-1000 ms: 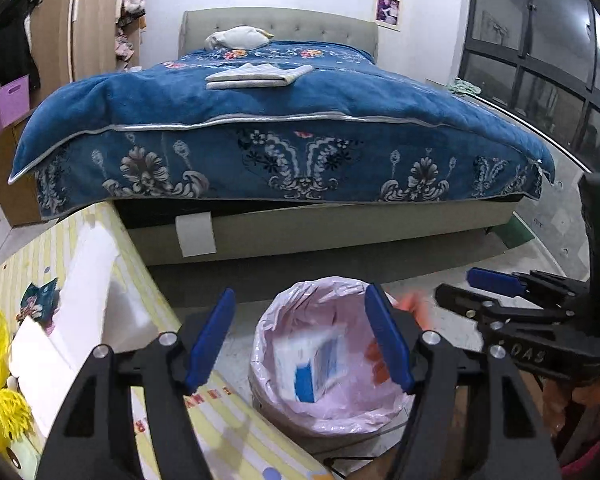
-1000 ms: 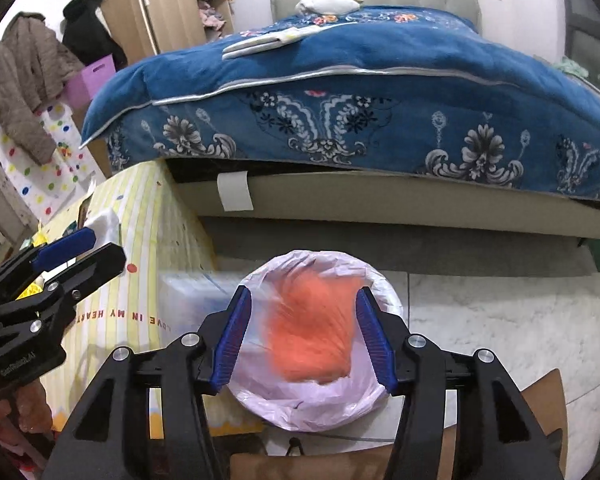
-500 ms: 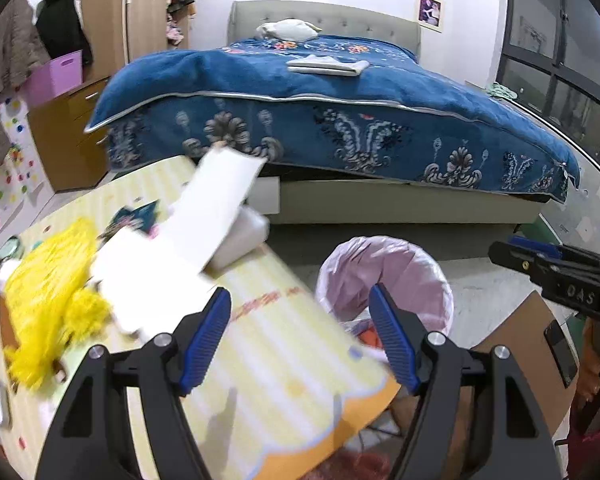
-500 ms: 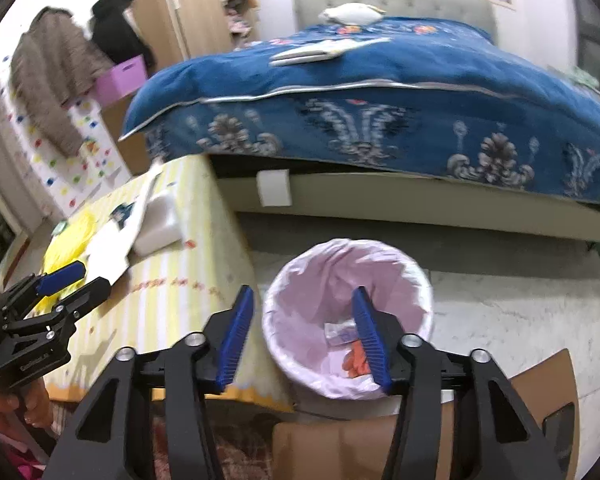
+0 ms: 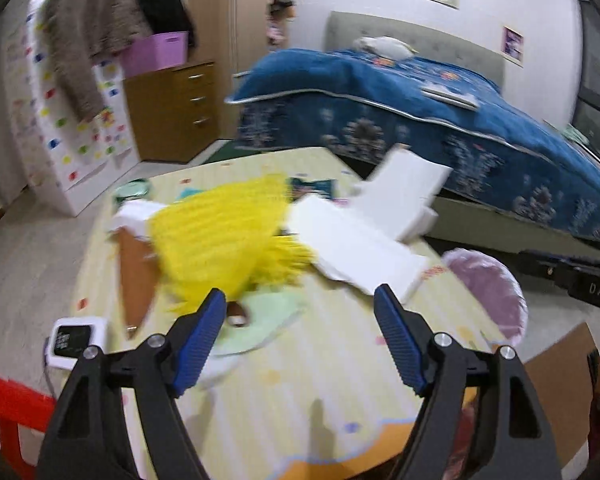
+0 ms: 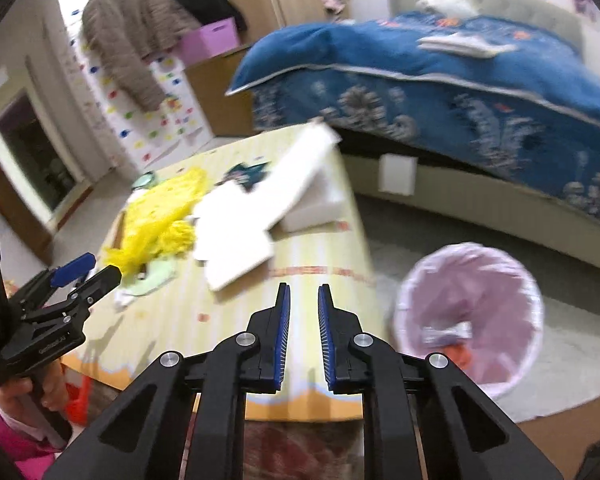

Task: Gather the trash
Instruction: 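Grasp a white cardboard strip on the table with the right tool, then grasp the red snack wrapper with the left tool while the right tool holds cardboard, then drop the wrapper and cardboard into the pink wastebasket, opening both tools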

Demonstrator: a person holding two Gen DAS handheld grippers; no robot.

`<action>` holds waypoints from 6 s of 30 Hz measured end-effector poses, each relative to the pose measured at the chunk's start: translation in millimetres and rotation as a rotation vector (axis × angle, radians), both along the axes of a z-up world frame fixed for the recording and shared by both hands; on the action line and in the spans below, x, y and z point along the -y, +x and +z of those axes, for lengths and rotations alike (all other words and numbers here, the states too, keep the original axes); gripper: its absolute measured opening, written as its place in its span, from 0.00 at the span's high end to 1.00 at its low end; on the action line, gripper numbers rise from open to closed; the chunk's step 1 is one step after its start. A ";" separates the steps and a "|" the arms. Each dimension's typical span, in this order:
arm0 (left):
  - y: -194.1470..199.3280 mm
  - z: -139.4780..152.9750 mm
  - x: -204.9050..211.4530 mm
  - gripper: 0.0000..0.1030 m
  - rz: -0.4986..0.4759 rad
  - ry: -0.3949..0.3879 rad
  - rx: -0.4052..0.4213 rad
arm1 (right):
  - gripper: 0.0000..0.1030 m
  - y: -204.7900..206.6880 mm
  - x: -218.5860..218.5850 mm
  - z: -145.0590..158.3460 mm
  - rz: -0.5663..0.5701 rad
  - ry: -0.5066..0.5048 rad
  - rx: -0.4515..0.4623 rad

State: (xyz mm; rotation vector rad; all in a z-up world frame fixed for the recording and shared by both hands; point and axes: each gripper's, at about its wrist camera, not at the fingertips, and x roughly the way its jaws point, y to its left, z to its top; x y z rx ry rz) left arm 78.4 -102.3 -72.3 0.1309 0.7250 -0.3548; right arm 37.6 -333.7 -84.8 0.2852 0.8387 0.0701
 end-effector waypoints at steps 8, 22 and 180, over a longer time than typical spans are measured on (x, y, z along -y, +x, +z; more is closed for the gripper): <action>18.9 -10.6 -43.2 0.25 0.116 0.042 -0.022 | 0.74 53.7 -35.4 -18.4 0.072 -0.050 -0.040; 36.9 -18.7 -49.5 0.20 0.125 0.053 -0.040 | 0.26 99.7 -52.5 -55.8 0.133 -0.107 -0.098; -43.2 27.3 167.1 1.00 -0.554 -0.209 0.017 | 1.00 -111.6 99.9 18.4 -0.433 -0.132 0.098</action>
